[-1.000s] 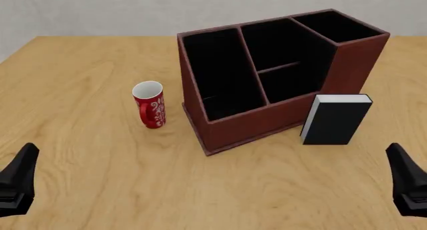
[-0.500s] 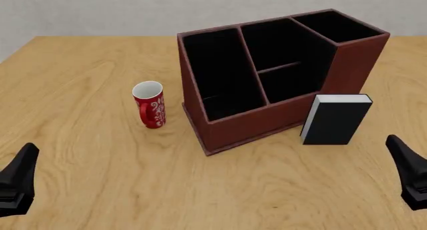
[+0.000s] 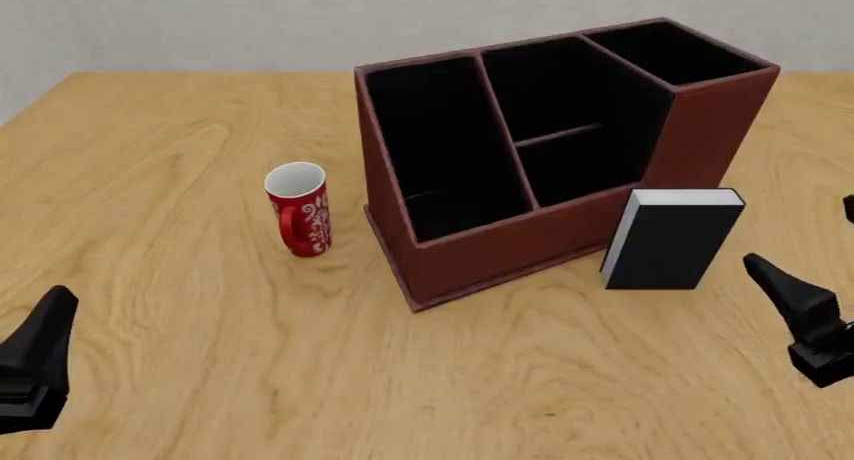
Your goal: Pick up the book and place it in the left compartment of the caddy.
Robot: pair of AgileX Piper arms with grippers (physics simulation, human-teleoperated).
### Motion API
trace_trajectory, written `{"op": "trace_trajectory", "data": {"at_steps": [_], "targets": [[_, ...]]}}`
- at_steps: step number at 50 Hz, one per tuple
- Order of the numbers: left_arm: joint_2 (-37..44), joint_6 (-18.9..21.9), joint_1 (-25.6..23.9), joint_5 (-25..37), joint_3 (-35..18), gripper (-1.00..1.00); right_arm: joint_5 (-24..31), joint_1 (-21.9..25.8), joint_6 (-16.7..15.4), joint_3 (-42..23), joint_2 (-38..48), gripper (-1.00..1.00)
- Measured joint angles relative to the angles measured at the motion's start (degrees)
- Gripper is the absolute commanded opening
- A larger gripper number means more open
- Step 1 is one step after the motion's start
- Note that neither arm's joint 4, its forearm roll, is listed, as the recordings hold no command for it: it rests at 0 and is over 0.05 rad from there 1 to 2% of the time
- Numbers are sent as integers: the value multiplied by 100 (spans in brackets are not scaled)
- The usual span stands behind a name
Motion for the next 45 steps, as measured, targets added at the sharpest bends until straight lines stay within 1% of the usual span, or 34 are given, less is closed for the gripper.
{"op": "trace_trajectory", "data": {"at_steps": [11, 24, 37, 45], "targets": [[0, 0, 0, 0, 0, 100, 371, -45, -601, -523, 491, 100], [0, 0, 0, 0, 0, 100, 621, -34, -1120, -895, 1069, 100], [0, 0, 0, 0, 0, 100, 1026, -29, -1666, -1250, 1571, 100], [0, 0, 0, 0, 0, 100, 1300, -107, -2027, -1465, 1823, 100]]}}
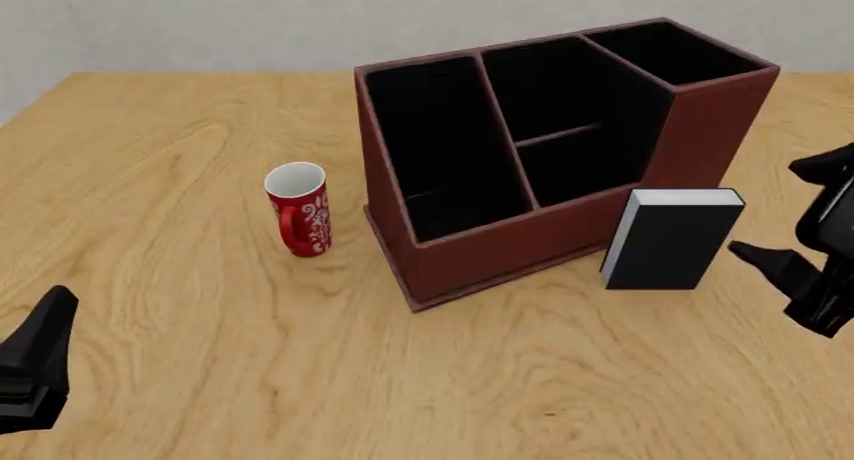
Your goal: Pick up the book and place it in the left compartment of the caddy.
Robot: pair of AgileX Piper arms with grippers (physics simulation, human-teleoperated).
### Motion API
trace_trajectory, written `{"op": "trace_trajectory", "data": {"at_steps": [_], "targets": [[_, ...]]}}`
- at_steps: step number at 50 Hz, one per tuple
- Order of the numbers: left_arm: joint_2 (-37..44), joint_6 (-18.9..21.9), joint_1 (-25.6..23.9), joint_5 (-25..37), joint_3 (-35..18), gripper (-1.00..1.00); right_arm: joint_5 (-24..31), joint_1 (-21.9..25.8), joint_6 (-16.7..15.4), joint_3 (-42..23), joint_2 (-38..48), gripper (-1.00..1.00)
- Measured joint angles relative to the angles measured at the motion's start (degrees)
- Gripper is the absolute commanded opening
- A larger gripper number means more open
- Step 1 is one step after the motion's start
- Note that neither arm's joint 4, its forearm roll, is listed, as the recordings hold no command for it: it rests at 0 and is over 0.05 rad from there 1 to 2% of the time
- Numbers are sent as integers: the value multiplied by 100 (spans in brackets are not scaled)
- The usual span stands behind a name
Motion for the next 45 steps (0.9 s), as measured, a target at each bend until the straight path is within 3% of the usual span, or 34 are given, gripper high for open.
{"op": "trace_trajectory", "data": {"at_steps": [19, 45], "targets": [[0, 0, 0, 0, 0, 100, 594, -218, -749, -438, 550, 100], [0, 0, 0, 0, 0, 100, 992, -267, -1483, -939, 1332, 100]]}}
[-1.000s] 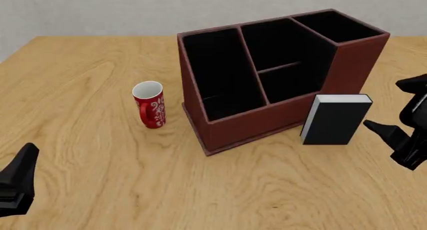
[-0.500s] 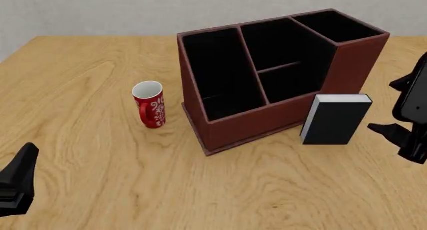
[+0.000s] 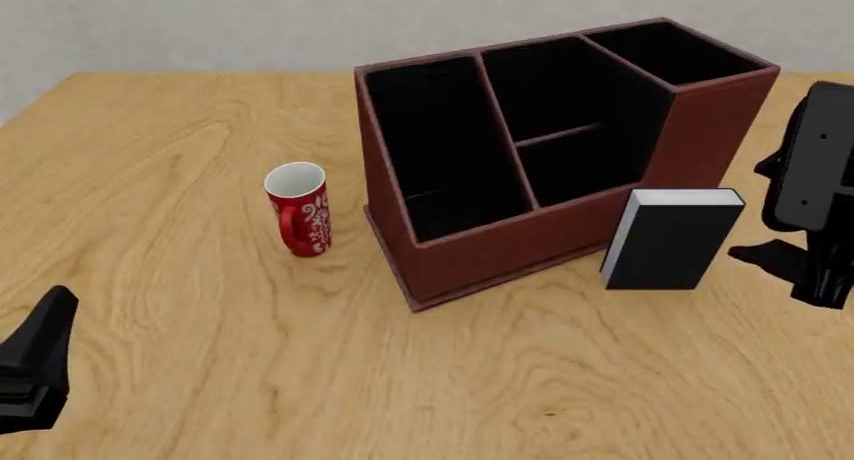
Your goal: Pick up the book and place it in the left compartment of the caddy.
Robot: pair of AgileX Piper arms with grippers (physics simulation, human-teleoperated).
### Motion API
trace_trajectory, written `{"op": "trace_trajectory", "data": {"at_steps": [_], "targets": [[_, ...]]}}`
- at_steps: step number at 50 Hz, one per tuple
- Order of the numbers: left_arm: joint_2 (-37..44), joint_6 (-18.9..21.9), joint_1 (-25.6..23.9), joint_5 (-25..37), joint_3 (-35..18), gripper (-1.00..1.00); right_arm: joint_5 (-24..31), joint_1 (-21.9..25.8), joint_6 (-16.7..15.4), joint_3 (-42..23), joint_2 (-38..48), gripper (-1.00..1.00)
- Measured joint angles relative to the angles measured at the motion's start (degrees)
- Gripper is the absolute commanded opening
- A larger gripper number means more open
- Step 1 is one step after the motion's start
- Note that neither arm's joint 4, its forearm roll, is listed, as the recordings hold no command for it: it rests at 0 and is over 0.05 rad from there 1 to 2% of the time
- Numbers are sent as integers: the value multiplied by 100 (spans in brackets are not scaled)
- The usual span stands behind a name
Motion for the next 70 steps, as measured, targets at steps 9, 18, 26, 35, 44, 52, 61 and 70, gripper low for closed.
{"op": "trace_trajectory", "data": {"at_steps": [9, 18, 26, 35, 44, 52, 61, 70], "targets": [[0, 0, 0, 0, 0, 100, 3, -97, -263, -107, 309, 100], [0, 0, 0, 0, 0, 100, -53, -196, -445, -256, 648, 100], [0, 0, 0, 0, 0, 100, -168, -263, -530, -387, 972, 100], [0, 0, 0, 0, 0, 100, -340, -316, -592, -526, 1360, 100], [0, 0, 0, 0, 0, 100, -409, -305, -637, -734, 1671, 100], [0, 0, 0, 0, 0, 100, -467, -279, -681, -862, 1911, 100], [0, 0, 0, 0, 0, 100, -547, -245, -715, -918, 2135, 100], [0, 0, 0, 0, 0, 100, -638, -199, -707, -909, 2312, 100]]}}
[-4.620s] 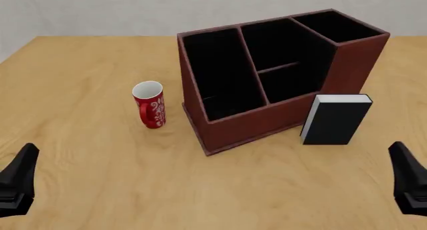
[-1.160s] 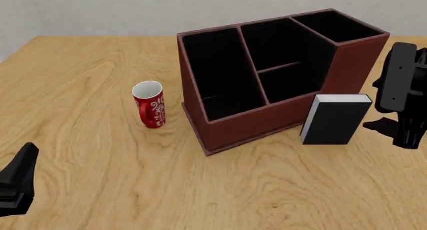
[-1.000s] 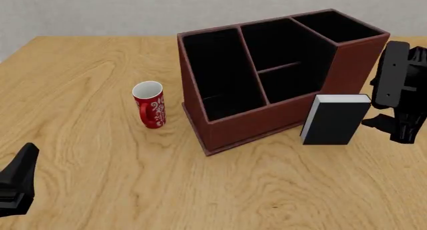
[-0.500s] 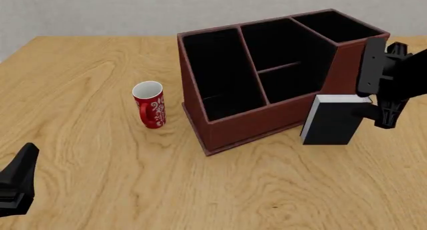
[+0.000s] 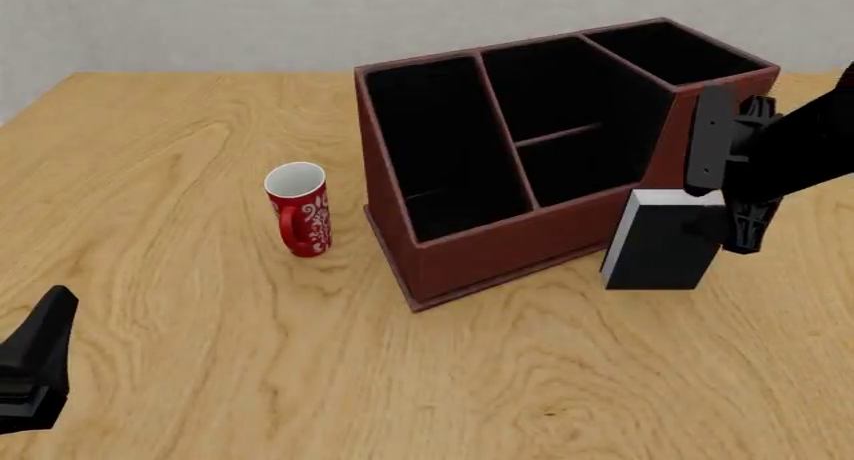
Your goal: Pick up the book and place it in the left compartment of the caddy.
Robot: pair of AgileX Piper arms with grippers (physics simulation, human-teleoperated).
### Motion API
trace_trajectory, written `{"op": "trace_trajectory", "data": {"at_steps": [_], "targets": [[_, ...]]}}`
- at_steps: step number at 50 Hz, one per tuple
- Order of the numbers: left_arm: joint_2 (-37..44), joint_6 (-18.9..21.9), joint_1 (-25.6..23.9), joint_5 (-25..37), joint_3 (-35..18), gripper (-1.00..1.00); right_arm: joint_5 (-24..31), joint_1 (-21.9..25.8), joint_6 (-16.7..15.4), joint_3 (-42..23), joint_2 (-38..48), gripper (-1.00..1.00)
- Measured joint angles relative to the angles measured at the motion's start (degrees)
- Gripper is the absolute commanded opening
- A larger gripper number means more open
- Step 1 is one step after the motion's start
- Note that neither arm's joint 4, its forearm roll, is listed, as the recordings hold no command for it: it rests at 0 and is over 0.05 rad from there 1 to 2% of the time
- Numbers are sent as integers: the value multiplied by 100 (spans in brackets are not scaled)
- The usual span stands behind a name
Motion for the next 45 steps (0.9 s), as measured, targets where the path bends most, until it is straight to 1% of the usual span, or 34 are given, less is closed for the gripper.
{"op": "trace_trajectory", "data": {"at_steps": [22, 42, 43, 45], "targets": [[0, 0, 0, 0, 0, 100, -202, 178, 147, 129, 313, 100], [0, 0, 0, 0, 0, 100, -412, 219, 265, 212, 582, 100], [0, 0, 0, 0, 0, 100, -415, 221, 269, 211, 585, -100], [0, 0, 0, 0, 0, 100, -428, 241, 253, 206, 543, -100]]}}
